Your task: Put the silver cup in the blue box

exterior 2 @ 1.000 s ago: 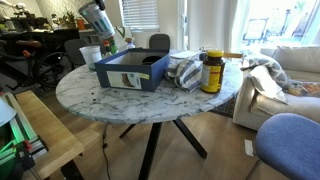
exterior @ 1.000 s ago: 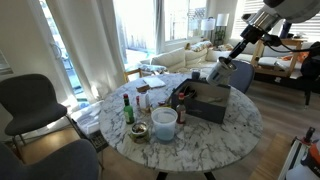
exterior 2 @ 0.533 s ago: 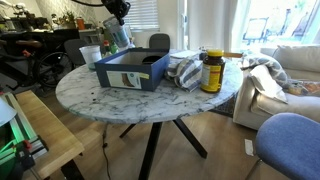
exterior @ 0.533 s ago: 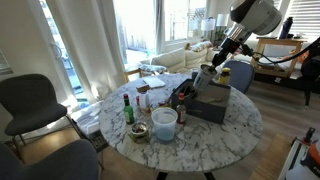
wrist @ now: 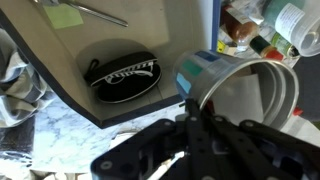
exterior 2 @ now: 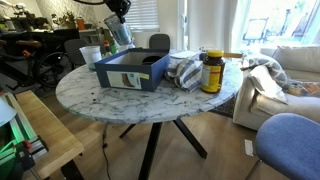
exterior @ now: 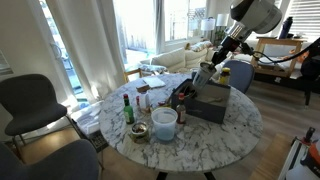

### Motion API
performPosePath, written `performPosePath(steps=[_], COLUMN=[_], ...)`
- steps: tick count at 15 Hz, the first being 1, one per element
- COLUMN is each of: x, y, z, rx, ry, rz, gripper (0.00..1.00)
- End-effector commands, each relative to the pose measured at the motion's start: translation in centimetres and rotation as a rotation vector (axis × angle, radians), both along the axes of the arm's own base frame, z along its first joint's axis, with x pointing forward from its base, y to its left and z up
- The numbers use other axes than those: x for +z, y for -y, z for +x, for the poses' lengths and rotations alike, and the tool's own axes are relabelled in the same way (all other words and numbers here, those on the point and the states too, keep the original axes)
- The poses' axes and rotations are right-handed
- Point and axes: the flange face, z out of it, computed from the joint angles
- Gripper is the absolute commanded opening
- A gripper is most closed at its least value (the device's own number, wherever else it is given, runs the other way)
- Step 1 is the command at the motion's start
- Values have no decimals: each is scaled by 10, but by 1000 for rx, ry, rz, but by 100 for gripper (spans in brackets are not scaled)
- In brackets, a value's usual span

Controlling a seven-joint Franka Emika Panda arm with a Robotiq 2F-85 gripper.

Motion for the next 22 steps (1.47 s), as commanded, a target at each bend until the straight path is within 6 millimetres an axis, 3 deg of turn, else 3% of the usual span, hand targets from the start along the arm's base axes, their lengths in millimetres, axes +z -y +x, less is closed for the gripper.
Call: performPosePath(steps=[1, 5, 8, 10, 16, 22], x=[-10, -31, -57, -72, -97, -105], y=[7, 9, 18, 11, -34, -66], z=[46, 103, 125, 136, 155, 152], rx=[-17, -79, -203, -271, -423, -395], ry=[-25, -212, -298, -374, -466, -448], rz=[159, 256, 192, 145, -60, -42], gripper=[1, 1, 1, 1, 1, 1])
